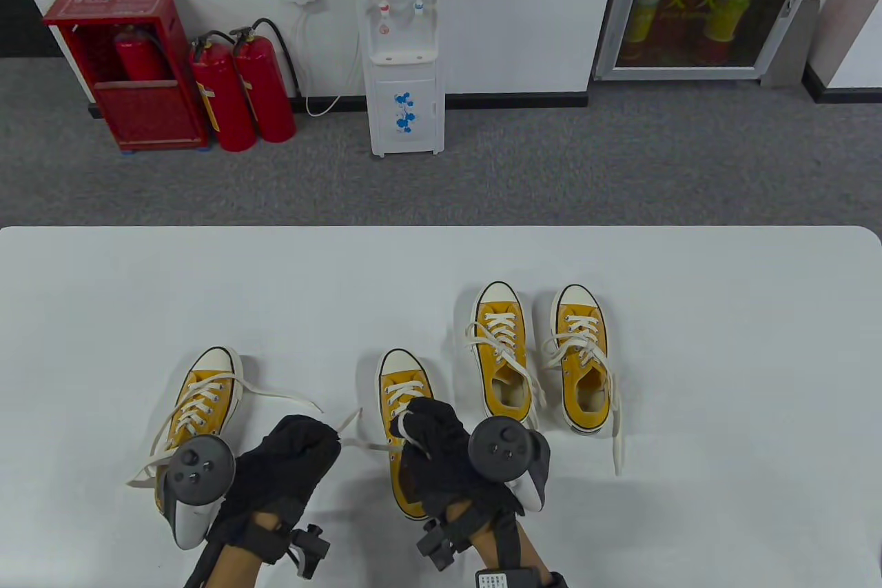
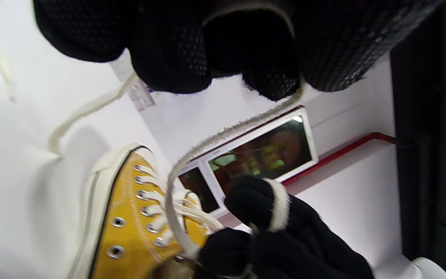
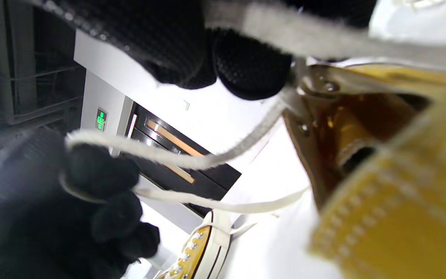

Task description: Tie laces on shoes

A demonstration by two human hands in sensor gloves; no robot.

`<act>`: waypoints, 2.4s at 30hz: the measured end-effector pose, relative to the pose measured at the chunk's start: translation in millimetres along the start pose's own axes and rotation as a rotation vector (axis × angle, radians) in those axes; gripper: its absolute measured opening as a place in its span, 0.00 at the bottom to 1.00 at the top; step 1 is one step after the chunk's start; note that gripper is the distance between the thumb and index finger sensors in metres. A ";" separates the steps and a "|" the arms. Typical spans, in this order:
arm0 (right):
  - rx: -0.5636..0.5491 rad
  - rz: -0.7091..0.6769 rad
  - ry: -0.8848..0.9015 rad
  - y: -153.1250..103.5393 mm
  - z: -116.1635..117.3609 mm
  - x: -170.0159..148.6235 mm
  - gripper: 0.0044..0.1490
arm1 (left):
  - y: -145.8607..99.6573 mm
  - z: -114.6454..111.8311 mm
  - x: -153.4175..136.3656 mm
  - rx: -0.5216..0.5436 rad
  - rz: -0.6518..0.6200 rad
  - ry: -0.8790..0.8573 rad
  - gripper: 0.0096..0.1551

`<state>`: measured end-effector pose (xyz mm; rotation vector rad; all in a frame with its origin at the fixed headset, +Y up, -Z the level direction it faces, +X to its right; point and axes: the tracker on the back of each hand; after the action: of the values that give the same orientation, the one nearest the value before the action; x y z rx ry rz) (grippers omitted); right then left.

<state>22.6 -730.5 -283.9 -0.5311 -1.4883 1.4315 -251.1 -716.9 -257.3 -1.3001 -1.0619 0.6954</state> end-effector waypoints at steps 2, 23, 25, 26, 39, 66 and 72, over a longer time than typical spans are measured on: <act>0.004 0.011 -0.052 -0.1 3.5 2.4 0.31 | -2.0 -3.8 8.7 -0.003 -0.059 0.013 0.21; 0.087 -0.099 -0.372 -5.2 27.0 28.5 0.29 | -8.5 -20.0 36.7 0.055 -0.192 0.183 0.19; 0.099 -0.108 -0.365 -5.9 27.5 29.2 0.29 | -6.1 -18.3 31.9 0.087 -0.165 0.189 0.19; 0.098 -0.113 -0.368 -5.9 27.7 29.6 0.28 | -4.3 -18.3 29.6 0.092 -0.150 0.193 0.20; 0.113 -0.075 -0.114 -0.8 14.1 11.8 0.25 | 21.4 -34.8 -7.7 0.002 0.132 0.267 0.22; -0.037 0.070 0.303 2.2 -3.4 -17.9 0.27 | 22.5 -61.3 -30.3 -0.114 0.248 0.411 0.25; -0.121 0.094 0.215 -0.1 -9.4 -16.8 0.25 | 21.4 -60.4 -30.6 -0.104 0.240 0.449 0.25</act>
<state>37.9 -739.7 -290.9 -0.8137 -1.3983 1.3160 -205.1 -765.4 -281.2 -1.5984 -0.5897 0.4936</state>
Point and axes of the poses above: the tracker on the back of each hand, its own x axis roughly to the thumb side, its own y axis roughly from the wrist to the fingertips, z = x × y
